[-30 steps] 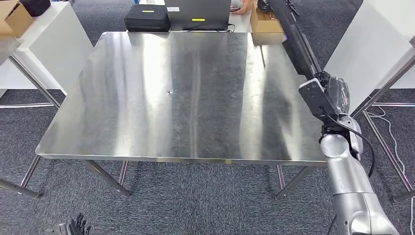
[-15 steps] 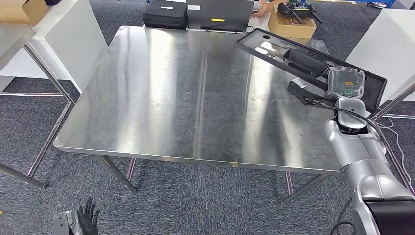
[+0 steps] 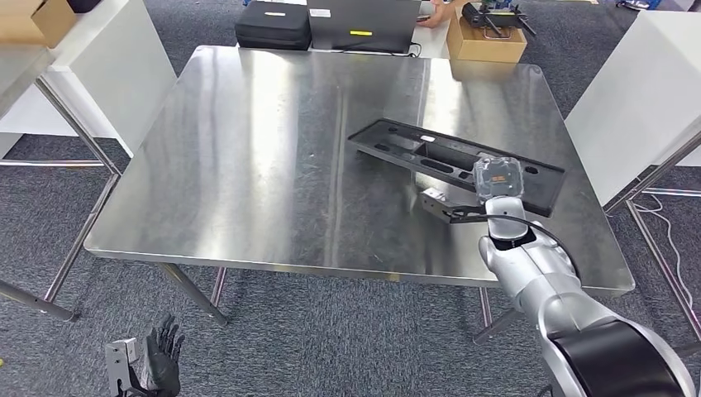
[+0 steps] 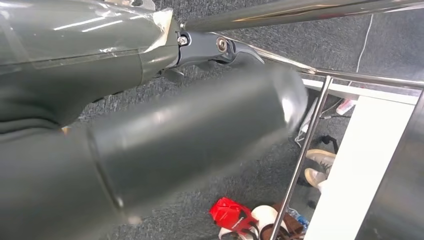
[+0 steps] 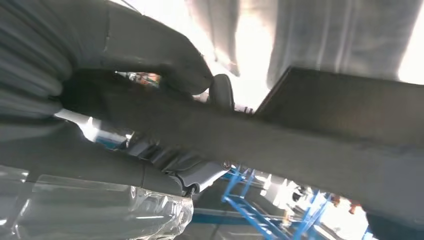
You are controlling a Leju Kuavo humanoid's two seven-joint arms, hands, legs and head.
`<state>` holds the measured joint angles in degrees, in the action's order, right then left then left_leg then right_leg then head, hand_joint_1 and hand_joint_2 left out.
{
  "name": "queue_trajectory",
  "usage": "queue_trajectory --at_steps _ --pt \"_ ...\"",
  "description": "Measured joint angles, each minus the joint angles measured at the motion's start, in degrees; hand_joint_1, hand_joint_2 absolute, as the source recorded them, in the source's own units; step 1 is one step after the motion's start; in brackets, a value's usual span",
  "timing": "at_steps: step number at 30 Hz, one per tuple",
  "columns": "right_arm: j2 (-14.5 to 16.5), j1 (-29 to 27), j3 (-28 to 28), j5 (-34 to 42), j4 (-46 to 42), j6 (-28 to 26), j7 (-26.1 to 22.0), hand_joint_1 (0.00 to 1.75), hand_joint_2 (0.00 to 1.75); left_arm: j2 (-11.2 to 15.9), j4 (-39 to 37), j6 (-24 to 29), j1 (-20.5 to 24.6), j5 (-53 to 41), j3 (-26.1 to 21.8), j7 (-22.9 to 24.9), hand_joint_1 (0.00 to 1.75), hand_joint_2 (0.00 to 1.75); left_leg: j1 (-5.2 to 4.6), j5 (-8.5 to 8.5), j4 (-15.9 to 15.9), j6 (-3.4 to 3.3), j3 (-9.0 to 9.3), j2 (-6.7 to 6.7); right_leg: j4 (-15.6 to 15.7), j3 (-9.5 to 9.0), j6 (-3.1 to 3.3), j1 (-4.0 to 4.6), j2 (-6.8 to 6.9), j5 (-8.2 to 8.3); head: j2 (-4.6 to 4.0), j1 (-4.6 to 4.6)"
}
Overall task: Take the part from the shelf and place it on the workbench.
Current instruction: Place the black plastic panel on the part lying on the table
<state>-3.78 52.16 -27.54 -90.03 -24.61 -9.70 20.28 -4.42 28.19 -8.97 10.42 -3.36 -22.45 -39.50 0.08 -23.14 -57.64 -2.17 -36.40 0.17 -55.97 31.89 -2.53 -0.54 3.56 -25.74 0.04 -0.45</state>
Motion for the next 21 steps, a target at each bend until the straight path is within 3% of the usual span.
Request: queue_trajectory --at_steps 8,12,21 --pt "3.0 -0.2 -1.9 0.0 1.5 -1.1 -0.7 0.00 0.00 0.4 -1.2 1.8 0.3 0.3 0.8 0.0 0.00 1.75 0.06 0.01 0.0 0.03 0.00 0.11 0.0 0.06 0.02 0.03 -0.11 -0.01 0.00 0.01" --pt "3.6 -0.2 -2.3 0.0 1.8 -1.1 -0.7 0.00 0.00 0.5 -1.8 2.0 0.4 0.3 0.8 0.0 0.00 0.00 0.05 0.01 0.0 0.03 0.00 0.12 0.0 0.05 0.02 0.02 -0.12 -0.01 0.00 0.01" --pt "3.8 -0.8 -2.7 0.0 2.0 -2.9 -2.4 0.00 0.00 0.7 -3.4 1.4 1.0 0.3 1.2 0.0 0.00 0.00 0.04 0.01 0.0 0.02 0.00 0.12 0.0 0.05 0.02 0.01 -0.12 -0.01 0.00 0.01"
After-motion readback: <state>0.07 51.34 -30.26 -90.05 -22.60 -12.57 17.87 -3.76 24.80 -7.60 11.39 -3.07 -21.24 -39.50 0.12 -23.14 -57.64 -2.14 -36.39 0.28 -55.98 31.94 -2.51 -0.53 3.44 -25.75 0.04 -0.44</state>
